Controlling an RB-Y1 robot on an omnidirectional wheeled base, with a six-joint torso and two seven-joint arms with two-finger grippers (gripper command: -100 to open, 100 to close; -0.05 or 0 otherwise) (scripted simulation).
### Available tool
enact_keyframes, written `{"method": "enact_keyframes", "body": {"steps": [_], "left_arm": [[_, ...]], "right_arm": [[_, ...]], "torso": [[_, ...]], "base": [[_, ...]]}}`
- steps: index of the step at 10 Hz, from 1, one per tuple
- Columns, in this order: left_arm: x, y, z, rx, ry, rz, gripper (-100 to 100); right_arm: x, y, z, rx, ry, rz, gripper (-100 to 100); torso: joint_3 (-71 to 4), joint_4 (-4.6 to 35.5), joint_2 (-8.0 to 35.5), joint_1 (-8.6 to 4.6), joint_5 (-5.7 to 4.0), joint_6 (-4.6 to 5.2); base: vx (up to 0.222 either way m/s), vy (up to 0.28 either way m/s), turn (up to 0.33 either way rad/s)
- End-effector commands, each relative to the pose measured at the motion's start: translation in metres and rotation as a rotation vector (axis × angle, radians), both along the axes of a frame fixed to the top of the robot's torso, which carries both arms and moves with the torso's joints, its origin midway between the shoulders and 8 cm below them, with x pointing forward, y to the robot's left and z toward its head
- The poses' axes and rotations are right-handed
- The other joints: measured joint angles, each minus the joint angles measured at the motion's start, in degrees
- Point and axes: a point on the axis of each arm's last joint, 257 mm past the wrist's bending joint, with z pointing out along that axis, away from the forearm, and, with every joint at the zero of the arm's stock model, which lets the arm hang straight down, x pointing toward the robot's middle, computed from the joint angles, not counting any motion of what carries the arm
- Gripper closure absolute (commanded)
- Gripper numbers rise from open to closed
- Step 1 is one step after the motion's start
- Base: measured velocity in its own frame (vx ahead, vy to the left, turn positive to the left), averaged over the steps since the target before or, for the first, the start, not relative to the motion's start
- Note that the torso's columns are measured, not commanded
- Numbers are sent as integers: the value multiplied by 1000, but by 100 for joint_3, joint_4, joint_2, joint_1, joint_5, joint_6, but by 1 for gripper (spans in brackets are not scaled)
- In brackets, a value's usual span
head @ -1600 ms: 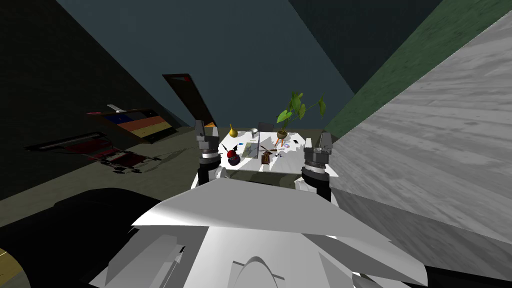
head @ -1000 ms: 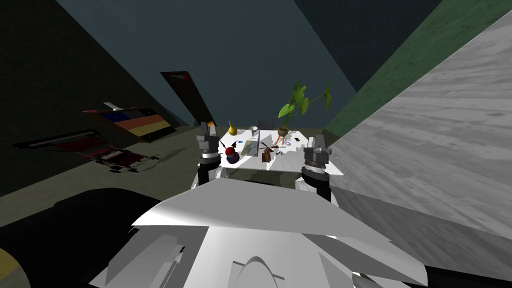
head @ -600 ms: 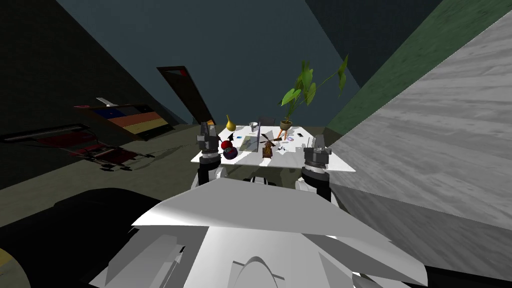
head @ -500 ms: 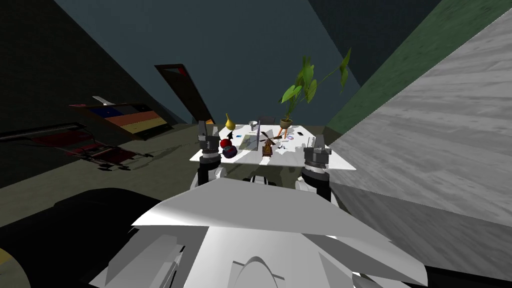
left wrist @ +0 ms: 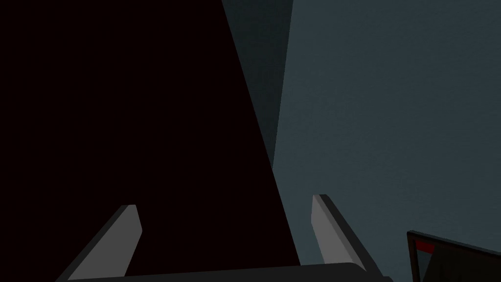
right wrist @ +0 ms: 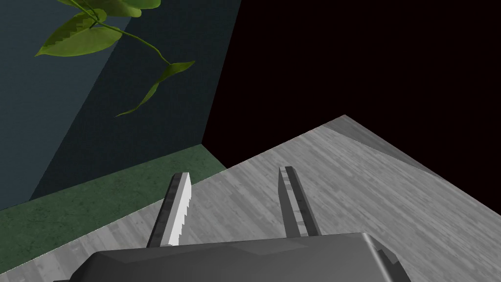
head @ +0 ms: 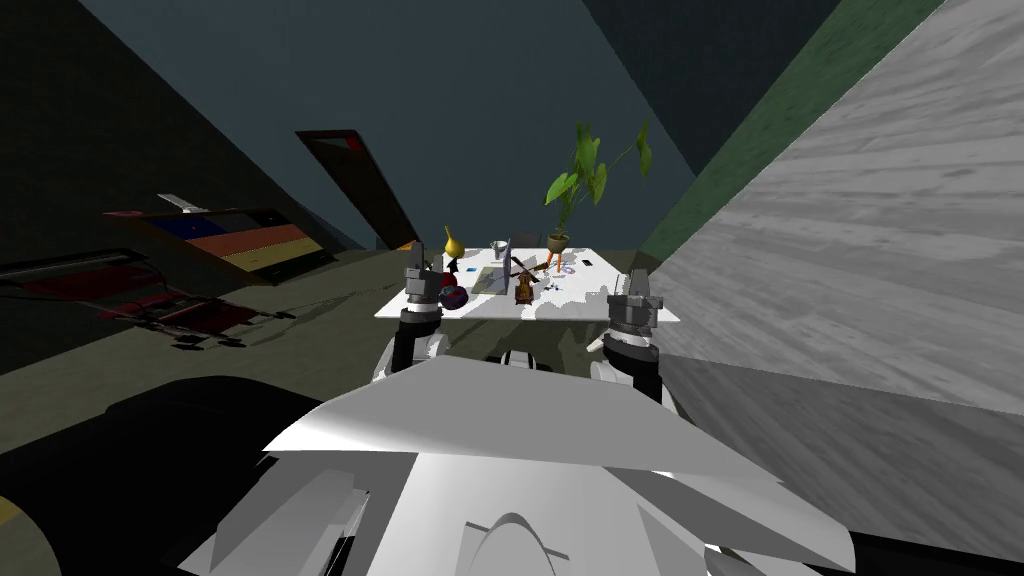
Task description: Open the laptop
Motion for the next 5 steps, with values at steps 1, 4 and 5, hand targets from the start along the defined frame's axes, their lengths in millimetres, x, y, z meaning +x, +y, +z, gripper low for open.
{"method": "enact_keyframes", "body": {"steps": [1,4,5], "left_arm": [[13,2,-10,6,68,-5,-100],[27,6,-23,6,149,-4,-100],[32,8,-28,5,176,-3,-100]], "right_arm": [[0,0,0,0,0,0,0],[0,0,0,0,0,0,0],[0,0,0,0,0,0,0]], "torso": [[3,2,4,0,0,0],[7,3,10,-4,-1,1],[8,4,10,-4,-1,-1]], "base": [[-40,-91,-110],[-53,-104,-117],[-50,-108,-122]]}}
